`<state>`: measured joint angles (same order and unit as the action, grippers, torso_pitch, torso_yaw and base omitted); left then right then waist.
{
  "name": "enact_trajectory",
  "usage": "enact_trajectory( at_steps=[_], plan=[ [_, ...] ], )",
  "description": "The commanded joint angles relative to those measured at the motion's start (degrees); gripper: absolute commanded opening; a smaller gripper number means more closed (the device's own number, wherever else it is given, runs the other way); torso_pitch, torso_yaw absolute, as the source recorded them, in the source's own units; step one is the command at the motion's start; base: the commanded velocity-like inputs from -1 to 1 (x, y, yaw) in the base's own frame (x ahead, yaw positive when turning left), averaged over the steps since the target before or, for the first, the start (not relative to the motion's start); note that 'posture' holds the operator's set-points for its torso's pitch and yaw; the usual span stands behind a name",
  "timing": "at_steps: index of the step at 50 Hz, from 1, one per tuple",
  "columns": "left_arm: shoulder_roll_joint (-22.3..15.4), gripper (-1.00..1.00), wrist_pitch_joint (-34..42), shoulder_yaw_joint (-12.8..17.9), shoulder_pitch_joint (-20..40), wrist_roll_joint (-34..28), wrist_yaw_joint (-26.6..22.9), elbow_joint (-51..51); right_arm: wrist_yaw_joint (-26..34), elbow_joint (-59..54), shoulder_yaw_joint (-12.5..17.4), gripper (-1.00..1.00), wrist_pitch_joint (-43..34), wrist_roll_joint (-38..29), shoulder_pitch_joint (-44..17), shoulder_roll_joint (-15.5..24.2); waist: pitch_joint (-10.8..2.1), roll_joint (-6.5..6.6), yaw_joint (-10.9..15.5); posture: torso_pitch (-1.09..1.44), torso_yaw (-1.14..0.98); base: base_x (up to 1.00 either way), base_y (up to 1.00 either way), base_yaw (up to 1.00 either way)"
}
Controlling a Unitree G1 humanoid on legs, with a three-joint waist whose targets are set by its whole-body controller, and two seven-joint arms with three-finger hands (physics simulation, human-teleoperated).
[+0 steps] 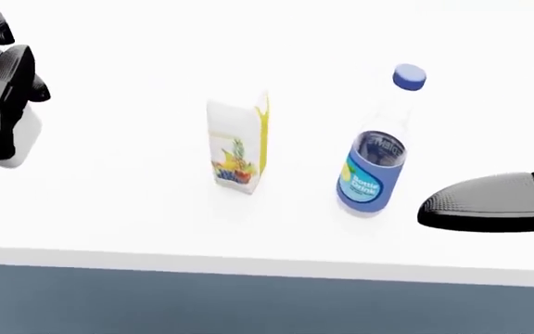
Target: Move the drinks to the dining counter.
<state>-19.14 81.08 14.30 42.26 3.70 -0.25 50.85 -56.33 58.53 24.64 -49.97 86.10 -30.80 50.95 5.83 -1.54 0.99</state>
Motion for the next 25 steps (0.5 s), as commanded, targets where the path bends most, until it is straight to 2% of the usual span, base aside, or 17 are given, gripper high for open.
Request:
enact_trajectory(
  at_steps=[1, 4, 5, 7, 9, 11, 14, 25],
  plan=[
    [-0.1, -1.00, -3.7, -0.3, 1.5, 0.0, 0.2, 0.2, 0.4, -0.4, 1.4, 1.00, 0.8, -2.0, -0.5, 0.2, -1.32, 0.70, -0.3, 0.00, 0.00, 0.00, 0.00, 0.00],
    [0.1, -1.00, -5.4, -0.9, 1.3, -0.2, 0.6, -1.6, 0.1, -0.7, 1.5, 1.00, 0.6, -1.6, -1.0, 0.4, -1.41, -0.47, 0.3, 0.00, 0.00, 0.00, 0.00, 0.00],
    [0.3, -1.00, -5.6, -1.3, 1.7, -0.4, 0.9, -2.1, 0.2, -0.8, 1.5, 1.00, 0.6, -1.7, -1.1, 0.4, -1.50, -1.14, 0.5, 0.00, 0.00, 0.00, 0.00, 0.00],
    [0.9, -1.00, -6.0, -2.4, 2.5, -0.7, 1.6, -3.2, 0.3, -0.7, 1.5, 1.00, 0.5, -2.1, -0.9, 0.2, -1.84, -3.31, 1.1, 0.00, 0.00, 0.00, 0.00, 0.00],
    [1.4, -1.00, -7.2, -3.4, 2.7, -1.1, 1.9, -4.6, 0.9, -0.8, 1.8, 1.00, 0.4, -2.7, -0.4, -0.2, -1.55, -2.59, 1.2, 0.00, 0.00, 0.00, 0.00, 0.00],
    [1.6, -1.00, -9.9, -4.1, 2.4, -1.7, 2.0, -7.7, 1.0, -0.6, 1.9, 1.00, 0.3, -2.8, -0.2, -0.4, -2.28, -2.36, 1.2, 0.00, 0.00, 0.00, 0.00, 0.00],
    [1.6, -1.00, -14.1, -4.8, 1.6, -3.1, 2.0, -11.7, 1.5, -0.7, 1.8, 1.00, 0.2, -3.3, -0.1, -0.6, -2.61, -1.87, 1.0, 0.00, 0.00, 0.00, 0.00, 0.00],
    [1.5, -1.00, -19.4, -4.2, 1.3, -6.3, 1.2, -18.1, 0.5, -0.2, 0.9, 1.00, -0.4, -2.9, -1.0, -1.0, -3.27, -1.24, 0.1, 0.00, 0.00, 0.00, 0.00, 0.00]
  ],
)
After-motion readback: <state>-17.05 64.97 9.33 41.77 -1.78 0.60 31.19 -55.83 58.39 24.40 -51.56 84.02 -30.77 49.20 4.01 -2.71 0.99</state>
